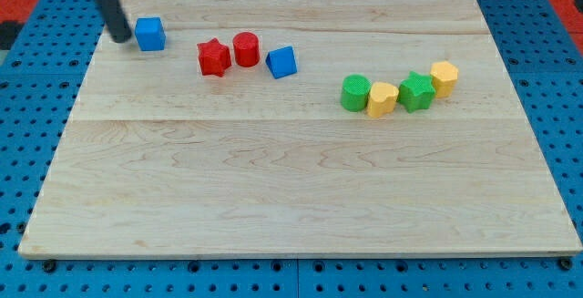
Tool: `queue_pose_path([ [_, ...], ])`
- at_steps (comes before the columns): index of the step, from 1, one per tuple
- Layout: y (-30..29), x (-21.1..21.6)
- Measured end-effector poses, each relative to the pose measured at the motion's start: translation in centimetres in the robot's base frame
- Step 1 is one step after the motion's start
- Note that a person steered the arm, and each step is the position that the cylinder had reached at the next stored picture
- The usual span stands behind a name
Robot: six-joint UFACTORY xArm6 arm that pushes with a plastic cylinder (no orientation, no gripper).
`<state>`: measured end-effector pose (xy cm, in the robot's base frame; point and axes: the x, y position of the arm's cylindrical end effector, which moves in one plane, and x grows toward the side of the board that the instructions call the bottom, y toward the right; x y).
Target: Adjust red and blue blocks to the left of green and yellow blocks
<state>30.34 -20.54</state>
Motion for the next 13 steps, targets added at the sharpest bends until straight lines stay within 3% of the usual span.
queue_pose_path([
  [1,5.1,-0.2],
  [2,1.1,-2.2],
  [3,5.3,-6.6],
  [5,19.7,2.6],
  [7,23.7,5.7],
  [9,17.2,6.9],
  [11,18.2,1.1],
  [12,15.6,0.0],
  [13,6.7,-1.3],
])
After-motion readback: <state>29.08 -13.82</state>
